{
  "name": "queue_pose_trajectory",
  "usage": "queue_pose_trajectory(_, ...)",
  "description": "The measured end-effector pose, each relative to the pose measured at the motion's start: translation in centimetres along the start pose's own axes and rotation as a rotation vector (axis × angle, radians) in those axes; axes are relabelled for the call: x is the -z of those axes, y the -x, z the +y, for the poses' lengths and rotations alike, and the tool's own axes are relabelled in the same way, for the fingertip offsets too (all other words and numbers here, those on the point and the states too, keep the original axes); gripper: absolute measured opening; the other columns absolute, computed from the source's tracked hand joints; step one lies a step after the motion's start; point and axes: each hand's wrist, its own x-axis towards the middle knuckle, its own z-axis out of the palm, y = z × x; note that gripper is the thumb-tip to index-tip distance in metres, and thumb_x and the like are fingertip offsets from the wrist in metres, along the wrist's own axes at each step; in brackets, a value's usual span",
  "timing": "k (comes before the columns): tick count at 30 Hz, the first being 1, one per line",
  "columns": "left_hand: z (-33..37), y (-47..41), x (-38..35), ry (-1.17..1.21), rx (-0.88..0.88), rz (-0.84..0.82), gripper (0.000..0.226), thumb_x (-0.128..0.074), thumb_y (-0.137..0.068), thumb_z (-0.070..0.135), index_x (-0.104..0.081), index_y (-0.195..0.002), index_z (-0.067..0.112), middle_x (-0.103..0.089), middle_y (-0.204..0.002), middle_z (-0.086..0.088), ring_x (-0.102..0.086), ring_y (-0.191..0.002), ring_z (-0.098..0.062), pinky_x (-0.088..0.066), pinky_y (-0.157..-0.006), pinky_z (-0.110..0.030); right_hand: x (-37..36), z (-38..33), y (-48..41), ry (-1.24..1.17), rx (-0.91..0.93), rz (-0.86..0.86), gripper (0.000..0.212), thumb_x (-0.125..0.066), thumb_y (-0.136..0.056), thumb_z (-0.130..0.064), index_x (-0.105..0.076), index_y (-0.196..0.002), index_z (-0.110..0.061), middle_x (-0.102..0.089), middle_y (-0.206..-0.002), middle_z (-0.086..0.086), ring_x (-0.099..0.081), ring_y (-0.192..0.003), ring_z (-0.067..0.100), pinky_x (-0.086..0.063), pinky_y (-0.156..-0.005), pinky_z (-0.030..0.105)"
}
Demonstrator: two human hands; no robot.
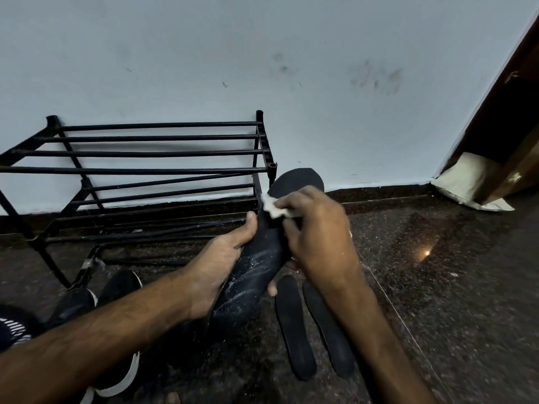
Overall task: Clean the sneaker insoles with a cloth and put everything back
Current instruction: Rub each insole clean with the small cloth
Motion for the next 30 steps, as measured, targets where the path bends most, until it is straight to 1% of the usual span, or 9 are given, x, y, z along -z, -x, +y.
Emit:
queue_pose_trajectory(2, -0.1, -0.1, -0.1, -0.046, -0.021, -0.01, 0.064, -0.036, -0.098, 0.056, -0.067, -0.119, 0.004, -0.069, -0.105, -0.029, -0.06, -0.048, -0.029, -0.052, -0.045, -0.026, 1.0, 1.3, -0.5, 0.105, -0.065, 0.022, 0.026, -0.067, -0.087, -0.005, -0.07, -0.11, -0.017, -0.056, -0.1, -0.01, -0.056, -0.092, 0.006, -0.039, -0.086, 0.006)
queue_pose_trajectory(4, -0.2, -0.2, 0.1, -0.027, -0.05, -0.006, 0.063, -0.033, -0.099, 0.055, -0.06, -0.13, 0.007, -0.067, -0.109, -0.03, -0.06, -0.048, -0.028, -0.052, -0.045, -0.026, 1.9, 2.0, -0.6, 0.128, -0.082, -0.016, 0.023, -0.066, -0.085, -0.002, -0.072, -0.101, -0.017, -0.064, -0.099, -0.004, -0.062, -0.091, 0.013, -0.05, -0.087, 0.022)
queue_pose_trajectory(6, -0.1, -0.3, 0.4, -0.022, -0.071, -0.003, 0.06, -0.034, -0.098, 0.055, -0.061, -0.13, 0.013, -0.07, -0.103, -0.028, -0.06, -0.047, -0.028, -0.052, -0.044, -0.027, 2.1, 1.6, -0.4, 0.078, -0.031, -0.149, 0.022, -0.068, -0.082, -0.001, -0.073, -0.096, -0.017, -0.067, -0.096, -0.002, -0.063, -0.087, 0.013, -0.053, -0.086, 0.03)
queue_pose_trajectory(9, 0.1, 0.0, 0.2, -0.043, -0.052, 0.005, 0.055, -0.036, -0.096, 0.057, -0.063, -0.125, 0.018, -0.072, -0.08, -0.015, -0.061, -0.048, -0.027, -0.052, -0.045, -0.026, 1.1, 0.4, 0.1, 0.038, 0.115, -0.274, 0.024, -0.069, -0.079, -0.002, -0.074, -0.096, -0.018, -0.066, -0.095, -0.004, -0.062, -0.088, 0.011, -0.051, -0.083, 0.026)
queue_pose_trajectory(12, 0.1, -0.1, 0.0, -0.036, -0.089, -0.01, 0.051, -0.034, -0.099, 0.054, -0.058, -0.133, 0.024, -0.072, -0.085, -0.018, -0.061, -0.048, -0.027, -0.052, -0.043, -0.027, 0.4, 1.3, 0.0, 0.02, 0.097, -0.122, 0.025, -0.068, -0.08, 0.002, -0.072, -0.097, -0.017, -0.063, -0.095, -0.005, -0.059, -0.086, 0.01, -0.048, -0.08, 0.019)
queue_pose_trajectory(16, 0.2, 0.0, 0.2, -0.017, -0.129, -0.062, 0.048, -0.032, -0.1, 0.053, -0.061, -0.131, 0.032, -0.068, -0.099, -0.03, -0.058, -0.049, -0.029, -0.053, -0.046, -0.029, 0.8, 3.2, -0.3, 0.068, 0.027, 0.019, 0.025, -0.068, -0.078, 0.002, -0.071, -0.095, -0.015, -0.064, -0.094, -0.003, -0.06, -0.087, 0.012, -0.053, -0.081, 0.031)
queue_pose_trajectory(22, -0.1, 0.1, 0.2, -0.004, -0.066, -0.08, 0.061, -0.037, -0.098, 0.053, -0.077, -0.099, 0.007, -0.068, -0.089, -0.028, -0.057, -0.046, -0.028, -0.052, -0.045, -0.029, 0.3, 1.2, -0.1, -0.049, 0.175, -0.029, 0.024, -0.068, -0.079, 0.002, -0.073, -0.096, -0.013, -0.064, -0.096, -0.003, -0.06, -0.087, 0.009, -0.048, -0.082, 0.017)
queue_pose_trajectory(27, -0.7, -0.4, 0.5, -0.067, -0.056, -0.122, 0.048, -0.032, -0.1, 0.053, -0.062, -0.13, 0.031, -0.066, -0.1, -0.033, -0.06, -0.047, -0.029, -0.052, -0.048, -0.027, 1.8, 4.7, -1.1, 0.057, 0.028, 0.213, 0.031, -0.068, -0.078, 0.008, -0.074, -0.101, -0.013, -0.066, -0.098, 0.001, -0.061, -0.086, 0.01, -0.049, -0.086, 0.015)
queue_pose_trajectory(30, -0.6, -0.5, 0.6, -0.061, -0.061, -0.106, 0.056, -0.033, -0.099, 0.053, -0.064, -0.128, 0.016, -0.066, -0.1, -0.034, -0.059, -0.046, -0.029, -0.053, -0.046, -0.029, 1.9, 3.7, -0.8, -0.014, 0.103, 0.053, 0.029, -0.069, -0.08, 0.005, -0.074, -0.102, -0.014, -0.067, -0.099, -0.001, -0.061, -0.088, 0.007, -0.047, -0.086, 0.009)
